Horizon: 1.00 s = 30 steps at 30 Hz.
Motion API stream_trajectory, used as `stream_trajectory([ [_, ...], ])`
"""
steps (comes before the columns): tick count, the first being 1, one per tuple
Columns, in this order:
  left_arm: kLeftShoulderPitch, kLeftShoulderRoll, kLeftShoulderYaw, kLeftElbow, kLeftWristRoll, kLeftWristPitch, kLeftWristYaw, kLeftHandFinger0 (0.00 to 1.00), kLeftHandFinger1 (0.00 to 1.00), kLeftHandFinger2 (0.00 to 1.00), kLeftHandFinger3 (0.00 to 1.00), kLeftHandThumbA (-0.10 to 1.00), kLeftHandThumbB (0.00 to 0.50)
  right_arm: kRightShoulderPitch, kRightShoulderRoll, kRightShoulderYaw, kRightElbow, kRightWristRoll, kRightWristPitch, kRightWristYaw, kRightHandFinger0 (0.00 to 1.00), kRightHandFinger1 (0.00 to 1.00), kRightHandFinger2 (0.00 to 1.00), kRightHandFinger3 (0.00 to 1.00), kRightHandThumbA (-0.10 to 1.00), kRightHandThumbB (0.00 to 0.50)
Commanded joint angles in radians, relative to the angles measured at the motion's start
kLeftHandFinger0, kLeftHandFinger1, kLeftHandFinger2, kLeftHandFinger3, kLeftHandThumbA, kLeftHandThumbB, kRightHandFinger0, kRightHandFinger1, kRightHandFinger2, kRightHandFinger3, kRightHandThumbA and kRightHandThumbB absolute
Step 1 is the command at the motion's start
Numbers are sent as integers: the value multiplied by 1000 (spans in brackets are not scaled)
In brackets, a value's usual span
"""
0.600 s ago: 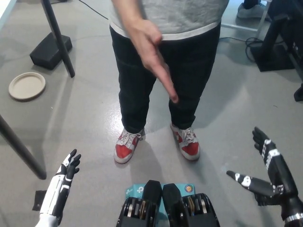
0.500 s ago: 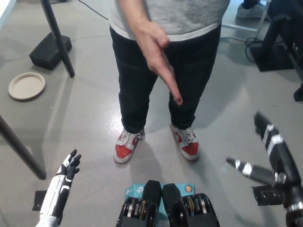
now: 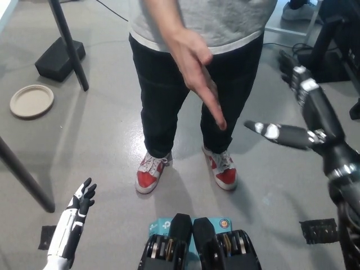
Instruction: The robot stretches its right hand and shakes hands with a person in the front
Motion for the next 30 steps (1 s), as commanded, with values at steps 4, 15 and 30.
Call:
stream_trajectory([
  [4, -3, -8, 1, -26, 9, -44, 14, 1000, 1000, 1000, 1000, 1000, 129, -174, 17, 60, 48, -60, 142, 44, 1000, 1000, 1000, 1000, 1000, 415],
  [15, -5, -5, -2, -39, 28, -35, 12, 1000, 1000, 1000, 1000, 1000, 117, -311, 95, 88, 272, -110, 142, 77, 1000, 1000, 1000, 1000, 1000, 406],
  [30, -8, -7, -4, -51, 31, -22, 9, 1000, 1000, 1000, 1000, 1000, 130, -448, 151, 110, 598, -143, 115, 2, 1000, 1000, 1000, 1000, 632, 314],
])
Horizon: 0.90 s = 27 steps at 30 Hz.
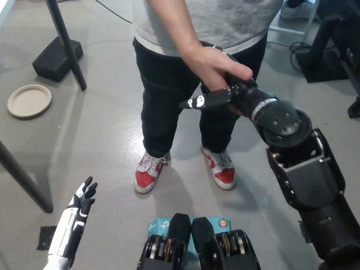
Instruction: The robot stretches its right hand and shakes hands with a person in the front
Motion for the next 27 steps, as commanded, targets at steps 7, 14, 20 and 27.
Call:
stream_trajectory([
  [7, -13, 2, -3, -42, 13, -10, 5, 1000, 1000, 1000, 1000, 1000, 147, -54, 70, -21, 41, -92, -98, -167, 1000, 1000, 1000, 1000, -100, 104],
  [14, -12, 5, -3, -30, 6, -32, 0, 1000, 1000, 1000, 1000, 1000, 115, -24, 79, -54, -19, -74, -134, -170, 1000, 1000, 1000, 1000, -100, 0],
  [20, -12, 2, -3, -29, 6, -35, 1, 1000, 1000, 1000, 1000, 1000, 123, 34, 79, -49, -221, -92, -85, -149, 1000, 1000, 1000, 1000, -100, 0],
  [27, -22, 8, -2, -30, 20, -33, 4, 1000, 1000, 1000, 1000, 1000, 100, 88, 96, -31, -647, -103, 6, -96, 1000, 1000, 1000, 1000, -100, 0],
])
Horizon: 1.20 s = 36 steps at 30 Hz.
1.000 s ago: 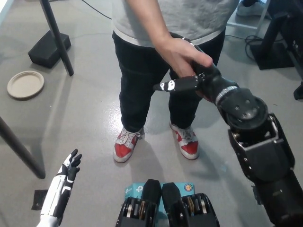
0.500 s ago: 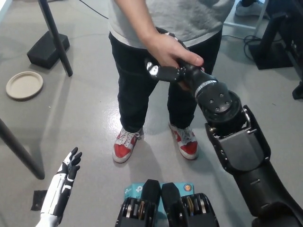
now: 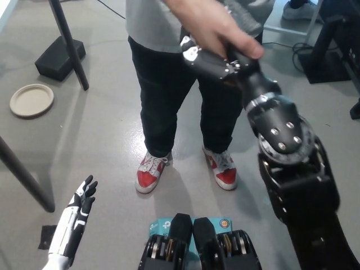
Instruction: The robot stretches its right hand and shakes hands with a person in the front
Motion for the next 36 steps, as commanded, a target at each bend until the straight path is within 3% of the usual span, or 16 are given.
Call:
stream_trajectory([
  [1, -21, 10, -1, -24, 8, -38, 4, 1000, 1000, 1000, 1000, 1000, 98, 18, 16, 3, -258, -61, 86, 47, 1000, 1000, 1000, 1000, -100, 0],
  [4, -23, 13, -1, -21, 9, -40, 3, 1000, 1000, 1000, 1000, 1000, 100, 14, 26, 0, -401, -111, 86, 110, 1000, 1000, 1000, 1000, -100, 0],
  [8, -17, 11, 0, -23, 15, -31, 6, 1000, 1000, 1000, 1000, 1000, 95, 15, 19, -7, -349, -112, 86, 103, 1000, 1000, 1000, 1000, -100, 0],
  [13, -15, 14, -5, -20, 6, -37, -4, 1000, 1000, 1000, 1000, 1000, 105, 13, -6, -46, 7, -40, 83, 67, 1000, 1000, 1000, 1000, -100, 12],
  [18, -20, 12, 2, -12, 5, -47, 5, 1000, 1000, 1000, 1000, 1000, 110, -72, -15, -58, 386, -51, 3, 16, 1000, 1000, 1000, 1000, -100, 13],
  [19, -20, 12, 1, -10, 11, -51, 7, 1000, 1000, 1000, 1000, 1000, 109, -115, -23, -54, 566, -65, -54, -17, 1000, 1000, 1000, 1000, -100, 17],
  [25, -31, 14, -3, -7, 19, -51, 6, 1000, 1000, 1000, 1000, 1000, 111, -205, -23, -65, 887, -52, -118, -62, 1000, 1000, 1000, 1000, -100, 16],
  [32, -45, 15, -5, -13, 28, -36, 5, 1000, 1000, 1000, 1000, 1000, 118, -188, -19, -61, 865, -47, -193, -68, 1000, 1000, 1000, 1000, -95, 15],
  [36, -38, 22, -9, -18, 42, -40, 3, 1000, 1000, 1000, 1000, 1000, 119, -129, -18, -51, 660, -57, -155, -43, 1000, 1000, 1000, 1000, -100, 20],
])
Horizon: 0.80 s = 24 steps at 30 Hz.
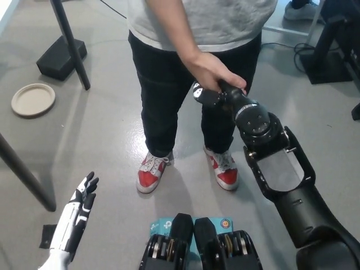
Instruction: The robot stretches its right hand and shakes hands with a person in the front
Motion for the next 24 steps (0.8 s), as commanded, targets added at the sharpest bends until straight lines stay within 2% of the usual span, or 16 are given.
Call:
stream_trajectory([
  [1, -8, 18, -7, -33, 21, -36, 2, 1000, 1000, 1000, 1000, 1000, 130, 19, -11, -3, -200, -8, -36, -30, 1000, 1000, 1000, 1000, -100, 6],
  [8, -22, 14, 2, -19, 9, -53, 8, 1000, 1000, 1000, 1000, 1000, 134, 115, -5, 10, -822, 15, 98, 63, 1000, 1000, 1000, 1000, -11, 0],
  [11, -21, 18, 0, -22, 13, -54, 6, 1000, 1000, 1000, 1000, 1000, 129, 137, 6, 32, -1107, -31, 197, 99, 1000, 1000, 1000, 1000, 45, 0],
  [15, -21, 21, -1, -29, 9, -40, -2, 1000, 1000, 1000, 1000, 1000, 136, 154, 32, 48, -1346, -104, 200, 130, 1000, 1000, 1000, 1000, 46, 6],
  [16, -20, 20, -1, -29, 12, -42, 1, 1000, 1000, 1000, 1000, 1000, 136, 159, 44, 54, -1404, -125, 200, 137, 983, 1000, 1000, 1000, 55, 28],
  [17, -20, 19, -1, -30, 14, -43, 3, 1000, 1000, 1000, 1000, 1000, 135, 161, 50, 54, -1423, -132, 200, 142, 772, 1000, 1000, 1000, 70, 18],
  [18, -19, 20, -3, -32, 23, -43, 6, 1000, 1000, 1000, 1000, 1000, 128, 163, 62, 52, -1468, -120, 200, 157, 1000, 1000, 1000, 1000, 58, 8],
  [21, -27, 21, -2, -31, 26, -43, 7, 1000, 1000, 1000, 1000, 1000, 120, 156, 74, 49, -1494, -101, 200, 165, 1000, 1000, 1000, 1000, 22, 4],
  [23, -24, 22, -3, -28, 30, -48, 9, 1000, 1000, 1000, 1000, 1000, 111, 162, 61, 62, -1463, -129, 200, 151, 1000, 1000, 1000, 1000, -46, 13],
  [24, -22, 21, -4, -29, 28, -44, 7, 1000, 1000, 1000, 1000, 1000, 118, 164, 47, 62, -1422, -133, 200, 138, 842, 1000, 1000, 1000, -52, 18],
])
